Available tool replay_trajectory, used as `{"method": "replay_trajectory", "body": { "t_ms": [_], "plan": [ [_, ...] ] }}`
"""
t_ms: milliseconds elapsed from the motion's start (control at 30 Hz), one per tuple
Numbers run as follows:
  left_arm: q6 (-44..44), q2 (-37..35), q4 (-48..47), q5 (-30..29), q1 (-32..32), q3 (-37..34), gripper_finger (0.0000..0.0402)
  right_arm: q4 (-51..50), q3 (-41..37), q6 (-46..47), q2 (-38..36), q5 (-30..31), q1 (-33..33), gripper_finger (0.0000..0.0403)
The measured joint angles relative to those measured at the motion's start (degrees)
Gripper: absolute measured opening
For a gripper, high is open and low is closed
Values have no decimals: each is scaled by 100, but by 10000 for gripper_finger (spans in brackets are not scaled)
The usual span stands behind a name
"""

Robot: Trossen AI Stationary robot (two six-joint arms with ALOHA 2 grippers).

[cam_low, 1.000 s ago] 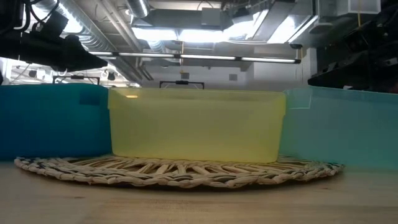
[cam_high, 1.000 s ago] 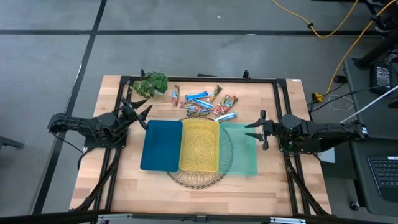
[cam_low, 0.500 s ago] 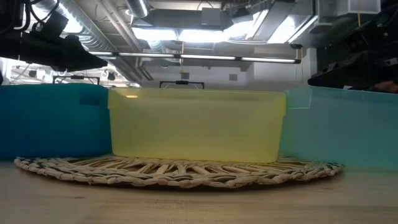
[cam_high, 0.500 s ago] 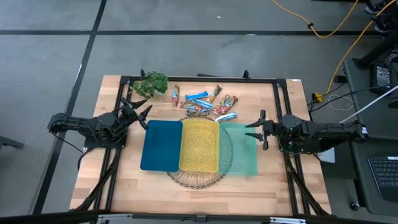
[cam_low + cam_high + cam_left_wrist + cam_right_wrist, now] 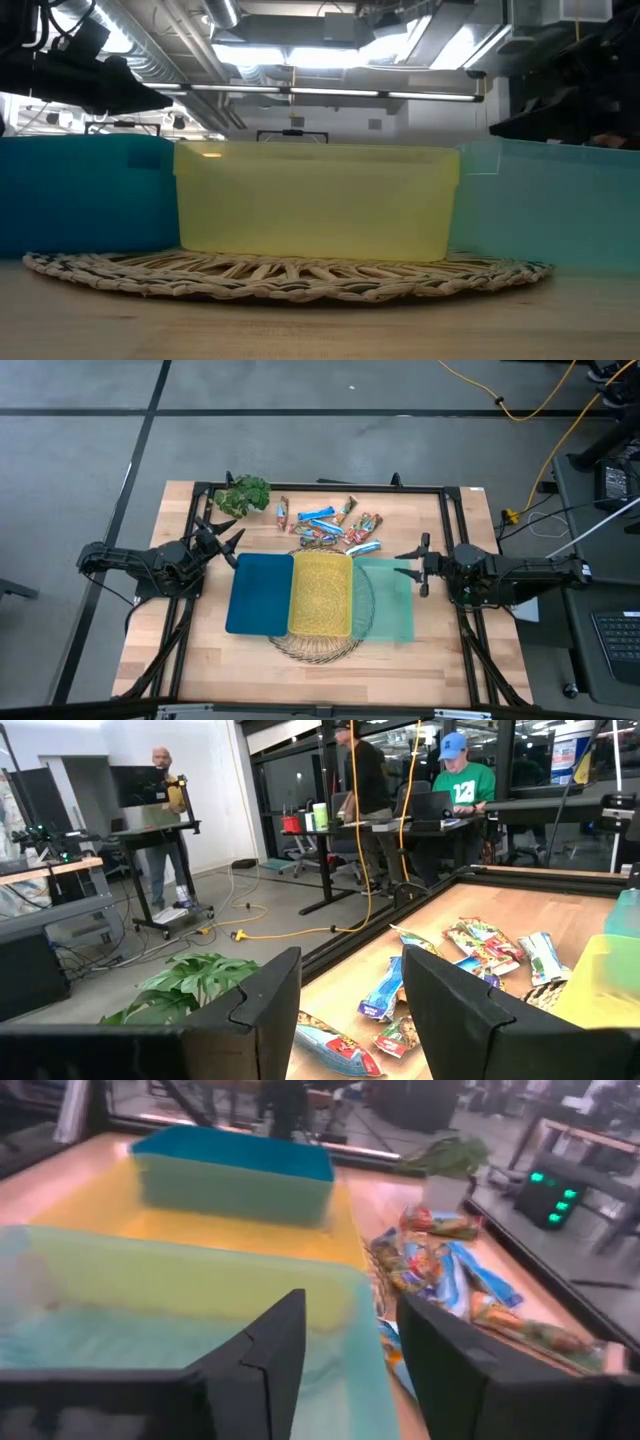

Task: Pick and place Granola Bars by type
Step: Put the red granola bar into the green bin

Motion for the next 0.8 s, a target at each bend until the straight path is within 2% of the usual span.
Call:
{"method": "replay_trajectory", "body": {
  "t_ms": [200, 400, 567, 700, 800],
  "plan": [
    [0, 2, 1, 0, -2, 0, 169, 359, -1, 1220, 4, 17, 0, 161],
    [0, 0, -1, 0, -2, 0, 169, 1447, -2, 1679, 0, 21, -2, 161],
    [0, 0, 1, -1, 0, 0, 169, 1830, -1, 2353, 0, 67, -2, 161],
    [0, 0, 27, -2, -2, 0, 169, 2153, -1, 2418, 4, 70, -2, 161],
    [0, 0, 26, -2, -2, 0, 169, 2478, 3, 2594, 4, 401, -2, 161]
  ]
}}
